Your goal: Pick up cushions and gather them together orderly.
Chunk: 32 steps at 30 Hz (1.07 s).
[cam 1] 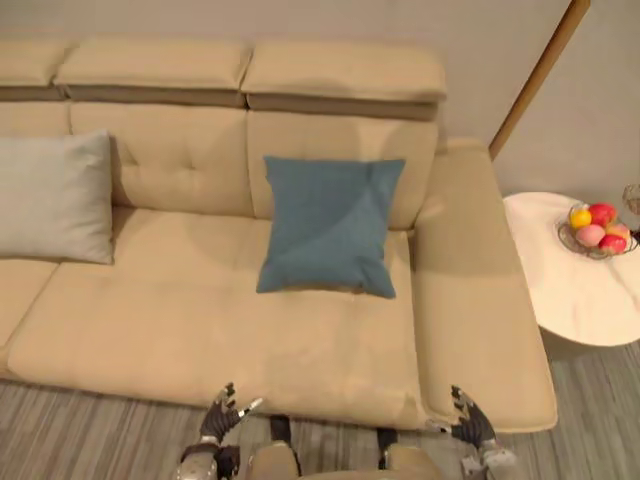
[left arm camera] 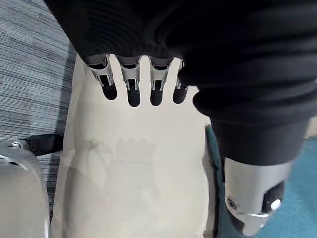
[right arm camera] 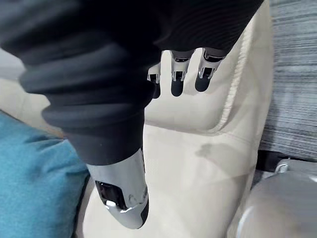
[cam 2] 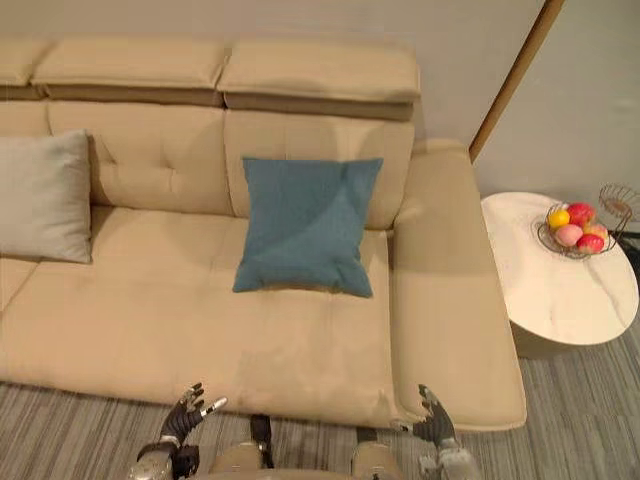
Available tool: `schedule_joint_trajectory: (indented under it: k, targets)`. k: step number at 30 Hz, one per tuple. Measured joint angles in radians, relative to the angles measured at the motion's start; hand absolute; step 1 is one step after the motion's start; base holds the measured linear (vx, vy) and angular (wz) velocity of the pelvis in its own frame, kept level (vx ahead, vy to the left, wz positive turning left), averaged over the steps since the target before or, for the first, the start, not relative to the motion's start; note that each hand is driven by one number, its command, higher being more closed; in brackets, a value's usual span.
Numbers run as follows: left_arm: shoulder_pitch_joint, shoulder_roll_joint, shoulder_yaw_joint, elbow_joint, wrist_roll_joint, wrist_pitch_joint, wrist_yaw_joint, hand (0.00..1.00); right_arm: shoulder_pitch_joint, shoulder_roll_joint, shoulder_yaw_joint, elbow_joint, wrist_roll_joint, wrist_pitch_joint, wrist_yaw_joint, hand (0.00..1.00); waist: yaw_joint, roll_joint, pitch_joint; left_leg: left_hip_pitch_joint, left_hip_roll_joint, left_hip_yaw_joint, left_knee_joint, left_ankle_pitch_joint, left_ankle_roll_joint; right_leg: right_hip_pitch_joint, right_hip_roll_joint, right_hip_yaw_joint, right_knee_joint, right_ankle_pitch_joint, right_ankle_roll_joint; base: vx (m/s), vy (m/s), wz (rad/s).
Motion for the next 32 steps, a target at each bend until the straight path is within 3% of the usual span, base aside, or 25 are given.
schedule_joint_trajectory:
  k: [6,8,9,10,11,12,13,14,15,16,17,19,20,21,23,24,26,27,28,30,32]
  targets:
    - [0.024,0.000,-0.003,0.004,0.030,-0.001,-0.008,0.00,-0.003,0.001,0.004,0.022,-0.009,0.003,0.010,0.00,0.004,-0.009,-0.020,0.036,0.006,0.059,-0.007,0.003,-0.005,-0.010,0.002,0.025,0.016,0.004,-0.010,0.00,-0.005,-0.23]
    - [0.015,0.002,-0.004,-0.024,0.029,0.001,-0.007,0.00,-0.013,0.006,0.004,0.014,-0.009,0.013,0.012,0.00,-0.002,-0.029,-0.012,-0.025,0.006,0.071,0.087,-0.021,0.027,-0.050,-0.013,0.020,0.050,0.011,-0.018,-0.04,0.011,-0.15]
    - [0.012,-0.001,-0.004,-0.042,0.029,0.001,-0.007,0.00,-0.016,0.006,0.003,0.014,-0.008,0.017,0.012,0.00,0.000,-0.022,-0.013,-0.034,0.011,0.074,0.101,-0.025,0.033,-0.048,-0.012,0.018,0.038,0.018,-0.028,-0.03,0.002,-0.12]
    - [0.006,-0.009,-0.001,-0.077,0.029,-0.001,-0.006,0.00,-0.026,0.009,0.005,0.016,-0.008,0.025,0.013,0.00,0.005,-0.001,-0.010,-0.047,0.043,0.080,0.112,-0.026,0.034,-0.068,-0.017,-0.023,0.138,-0.023,-0.076,-0.06,-0.033,-0.03]
    - [-0.004,-0.004,-0.002,-0.089,0.028,-0.001,-0.005,0.00,-0.039,0.020,0.025,0.013,-0.008,0.022,0.013,0.00,0.000,-0.009,0.003,-0.049,0.045,0.075,0.145,-0.032,0.039,-0.143,-0.038,-0.060,0.478,-0.114,-0.056,-0.05,-0.040,0.03]
    - [-0.007,0.000,-0.002,-0.090,0.028,0.000,-0.005,0.00,-0.038,0.027,0.029,0.014,-0.008,0.021,0.014,0.00,0.000,-0.014,0.006,-0.046,0.041,0.072,0.155,-0.034,0.041,-0.152,-0.050,-0.064,0.577,-0.136,-0.046,-0.08,-0.079,0.22]
    - [-0.004,0.008,0.000,-0.104,0.027,0.002,-0.005,0.00,-0.034,0.038,0.041,0.017,-0.008,0.020,0.015,0.00,0.002,-0.041,0.003,-0.050,0.032,0.064,0.182,-0.039,0.041,-0.150,-0.071,-0.066,0.736,-0.151,-0.027,-0.12,-0.166,0.26]
    - [-0.007,0.013,0.015,-0.115,0.021,0.008,-0.005,0.00,-0.035,0.034,0.050,0.024,-0.009,0.019,0.016,0.00,0.005,-0.071,-0.001,-0.068,0.021,0.055,0.217,-0.043,0.033,-0.143,-0.075,-0.075,0.747,-0.165,0.001,-0.21,-0.182,0.12]
    - [-0.006,-0.022,0.029,-0.119,0.016,0.016,-0.005,0.00,-0.049,0.020,0.046,0.037,-0.009,0.020,0.014,0.00,0.016,-0.056,-0.005,-0.084,0.040,0.048,0.202,-0.046,0.032,-0.133,-0.044,-0.097,0.676,-0.178,0.021,-0.21,-0.142,-0.14]
    - [0.001,-0.044,0.028,-0.120,0.008,0.020,-0.004,0.00,-0.057,0.009,0.041,0.043,-0.009,0.021,0.007,0.00,0.034,-0.010,-0.020,-0.104,0.060,0.049,0.176,-0.044,0.029,-0.102,-0.021,-0.096,0.611,-0.214,0.035,-0.20,-0.050,-0.44]
    - [0.015,-0.058,0.028,-0.135,-0.002,0.017,-0.005,0.00,-0.069,-0.006,0.041,0.034,-0.009,0.020,-0.003,0.00,0.053,-0.015,-0.018,-0.124,0.075,0.054,0.166,0.001,0.028,-0.100,-0.016,-0.097,0.622,-0.248,0.033,-0.23,-0.146,-0.34]
    - [-0.013,-0.071,0.025,-0.142,-0.023,0.020,0.002,0.00,-0.097,-0.015,0.023,0.026,-0.006,0.021,-0.006,0.00,0.056,-0.035,-0.002,-0.213,0.068,0.062,0.179,0.053,0.011,-0.110,-0.022,-0.114,0.504,-0.371,-0.034,-0.31,-0.253,-0.11]
    - [-0.025,-0.085,0.020,-0.146,-0.030,0.022,0.008,0.00,-0.114,-0.029,0.019,0.025,-0.004,0.022,-0.013,0.00,0.053,0.010,0.019,-0.239,0.090,0.039,0.172,0.077,0.006,-0.121,0.013,-0.140,0.493,-0.344,-0.050,-0.39,-0.196,0.19]
    - [-0.025,-0.084,0.013,-0.150,-0.040,0.021,0.015,0.00,-0.112,-0.032,0.018,0.019,0.000,0.027,-0.027,0.00,0.041,0.031,0.033,-0.233,0.109,0.033,0.107,0.029,-0.044,-0.129,0.025,-0.173,0.468,-0.313,-0.089,-0.35,-0.099,0.42]
    - [-0.023,-0.079,0.017,-0.164,-0.047,0.021,0.015,0.00,-0.105,-0.016,-0.001,0.005,0.006,0.028,-0.031,0.00,0.025,0.002,0.046,-0.244,0.106,0.056,0.185,-0.009,-0.007,-0.125,0.002,-0.192,0.428,-0.289,-0.118,-0.30,-0.073,0.40]
    - [-0.014,-0.079,0.014,-0.182,-0.047,0.021,0.014,0.00,-0.097,-0.011,-0.020,-0.002,0.013,0.030,-0.035,0.00,0.027,-0.008,0.046,-0.247,0.096,0.054,0.338,-0.038,0.025,-0.125,-0.014,-0.198,0.403,-0.269,-0.124,-0.27,-0.107,0.20]
    - [0.003,-0.081,0.014,-0.205,-0.047,0.019,0.014,0.00,-0.082,-0.017,-0.024,-0.021,0.015,0.030,-0.043,0.00,0.025,0.000,0.042,-0.215,0.089,0.049,0.446,-0.084,0.041,-0.112,-0.012,-0.200,0.372,-0.241,-0.122,-0.15,-0.051,0.08]
    - [0.001,-0.078,0.018,-0.202,-0.047,0.019,0.014,0.00,-0.070,-0.012,-0.037,-0.023,0.014,0.029,-0.042,0.00,0.022,0.007,0.039,-0.158,0.085,0.045,0.472,-0.162,0.037,-0.109,-0.006,-0.206,0.344,-0.215,-0.111,-0.06,0.013,0.08]
    - [0.001,-0.078,0.020,-0.201,-0.047,0.019,0.014,0.00,-0.070,-0.010,-0.042,-0.022,0.014,0.030,-0.042,0.00,0.023,0.010,0.037,-0.138,0.085,0.044,0.458,-0.181,0.031,-0.110,-0.002,-0.206,0.334,-0.203,-0.104,-0.08,0.037,0.08]
    - [-0.003,-0.078,0.021,-0.176,-0.046,0.020,0.014,0.00,-0.088,-0.010,-0.065,0.013,0.014,0.030,-0.041,0.00,0.018,0.030,0.023,-0.025,0.051,0.035,0.244,-0.211,-0.011,-0.110,0.015,-0.202,0.283,-0.164,-0.075,-0.06,0.079,-0.06]
    - [-0.006,-0.069,0.022,-0.145,-0.045,0.021,0.014,0.00,-0.101,-0.008,-0.071,0.048,0.013,0.030,-0.041,0.00,0.005,0.016,0.012,-0.004,0.027,0.037,0.173,-0.175,-0.006,-0.092,0.003,-0.202,0.222,-0.119,-0.068,-0.04,0.099,0.00]
